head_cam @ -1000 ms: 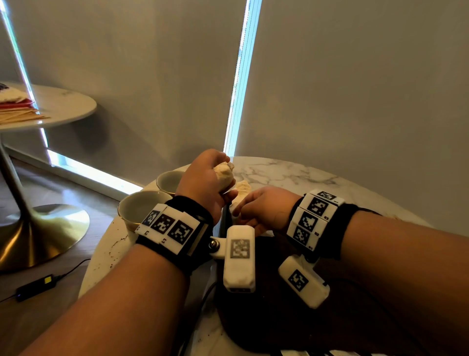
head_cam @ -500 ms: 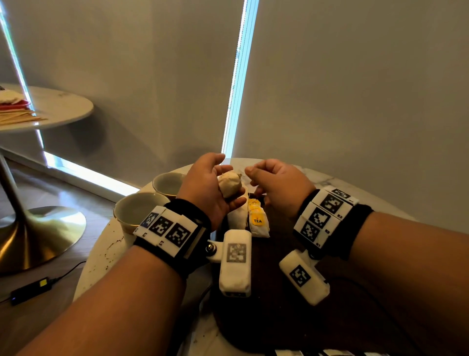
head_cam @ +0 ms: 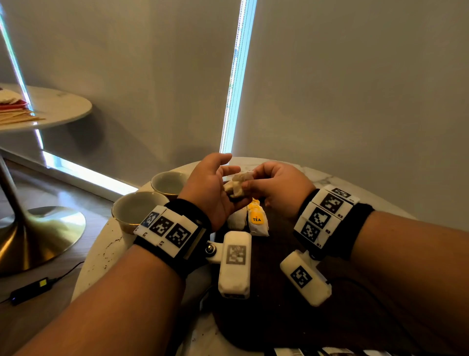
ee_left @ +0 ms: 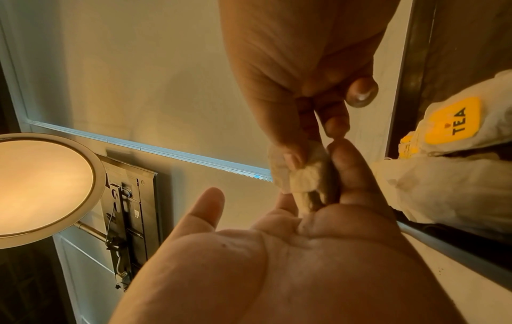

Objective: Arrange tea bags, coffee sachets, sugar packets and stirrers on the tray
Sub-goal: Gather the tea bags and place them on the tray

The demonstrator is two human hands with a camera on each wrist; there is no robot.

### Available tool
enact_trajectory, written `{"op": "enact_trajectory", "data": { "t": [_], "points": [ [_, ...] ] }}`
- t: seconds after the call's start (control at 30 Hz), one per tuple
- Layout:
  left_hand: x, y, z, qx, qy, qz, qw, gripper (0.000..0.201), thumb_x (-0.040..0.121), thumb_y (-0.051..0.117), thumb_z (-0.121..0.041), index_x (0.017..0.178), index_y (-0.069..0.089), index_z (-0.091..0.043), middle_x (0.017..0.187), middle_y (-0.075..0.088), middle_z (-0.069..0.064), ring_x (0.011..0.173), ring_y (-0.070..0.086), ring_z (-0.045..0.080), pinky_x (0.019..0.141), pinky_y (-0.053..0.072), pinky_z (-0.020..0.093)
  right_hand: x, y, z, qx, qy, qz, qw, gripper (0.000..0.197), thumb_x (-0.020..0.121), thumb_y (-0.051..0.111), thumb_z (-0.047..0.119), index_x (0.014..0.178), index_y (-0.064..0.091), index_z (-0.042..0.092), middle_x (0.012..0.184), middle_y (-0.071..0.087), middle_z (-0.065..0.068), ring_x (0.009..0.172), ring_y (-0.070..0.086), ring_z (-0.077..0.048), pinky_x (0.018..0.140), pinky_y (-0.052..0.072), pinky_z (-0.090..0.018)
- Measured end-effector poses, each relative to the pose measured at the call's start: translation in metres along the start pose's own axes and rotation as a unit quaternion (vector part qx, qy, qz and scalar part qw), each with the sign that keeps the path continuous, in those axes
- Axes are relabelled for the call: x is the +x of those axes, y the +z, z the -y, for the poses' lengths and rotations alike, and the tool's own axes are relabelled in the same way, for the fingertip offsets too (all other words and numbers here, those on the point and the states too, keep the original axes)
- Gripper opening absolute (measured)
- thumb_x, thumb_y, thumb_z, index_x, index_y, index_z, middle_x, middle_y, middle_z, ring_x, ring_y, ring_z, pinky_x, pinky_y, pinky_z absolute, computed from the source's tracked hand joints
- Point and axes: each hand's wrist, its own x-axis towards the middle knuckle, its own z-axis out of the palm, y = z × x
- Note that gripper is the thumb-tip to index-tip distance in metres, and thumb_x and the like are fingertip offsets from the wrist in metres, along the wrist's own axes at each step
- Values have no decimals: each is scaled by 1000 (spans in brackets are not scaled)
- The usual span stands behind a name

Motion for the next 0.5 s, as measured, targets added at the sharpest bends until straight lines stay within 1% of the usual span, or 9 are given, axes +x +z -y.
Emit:
{"op": "enact_trajectory", "data": {
  "t": [0.07, 0.13, 0.2, 0.23, 0.3, 0.37, 0.43, 0.5],
  "points": [
    [1, -1, 0, 6, 3, -6, 1000, 44, 99, 44, -41, 124, 55, -7, 106, 64, 17, 83, 66, 27, 70, 56, 37, 0, -2, 1, 0, -4, -1, 1000, 11, 80, 79, 14, 84, 69, 19, 82, 73, -6, 79, 71, -25, 82, 60, -47],
    [2, -2, 1, 8, 5, -11, 1000, 38, 99, 47, -37, 120, 57, -7, 101, 66, 16, 76, 66, 25, 68, 55, 35, -1, -3, 1, 7, -4, 2, 1000, 9, 83, 77, 13, 86, 69, 16, 80, 72, -3, 71, 69, -18, 71, 60, -37],
    [3, -2, 2, 18, 7, -13, 1000, 36, 98, 50, -33, 121, 57, -6, 99, 66, 16, 70, 67, 23, 65, 56, 34, -2, -4, 3, 13, -4, 3, 1000, 9, 84, 76, 13, 87, 69, 15, 78, 72, -1, 65, 67, -13, 60, 53, -25],
    [3, -2, 3, 27, 8, -14, 1000, 37, 98, 51, -31, 124, 57, -5, 100, 65, 16, 70, 66, 22, 63, 56, 33, -3, -4, 4, 15, -5, 2, 1000, 8, 85, 76, 13, 87, 68, 15, 78, 71, -2, 64, 66, -12, 56, 51, -22],
    [5, -3, 4, 38, 11, -21, 999, 40, 98, 52, -30, 128, 57, -5, 104, 63, 17, 74, 64, 23, 63, 56, 32, -3, -4, 5, 17, -7, 0, 1000, 8, 86, 74, 12, 85, 67, 16, 79, 71, -4, 63, 65, -12, 51, 47, -18],
    [5, -4, 4, 44, 10, -25, 999, 41, 96, 56, -30, 129, 58, -6, 109, 63, 19, 80, 65, 25, 62, 58, 33, -4, -5, 6, 22, -9, -1, 1000, 9, 87, 73, 10, 85, 67, 17, 82, 72, -6, 64, 64, -13, 48, 45, -15],
    [6, -6, 4, 56, 13, -27, 998, 39, 94, 61, -28, 126, 63, -6, 116, 64, 20, 89, 65, 28, 63, 58, 34, -4, -6, 8, 28, -8, -1, 1000, 8, 89, 71, 11, 86, 67, 17, 84, 72, -7, 67, 64, -15, 48, 45, -14],
    [7, -7, 6, 71, 25, -26, 997, 30, 94, 62, -23, 119, 67, -8, 121, 64, 18, 100, 65, 30, 65, 58, 33, -4, -7, 8, 37, -7, -5, 999, 7, 90, 70, 12, 87, 68, 18, 81, 71, -4, 68, 63, -15, 48, 45, -14]
  ]
}}
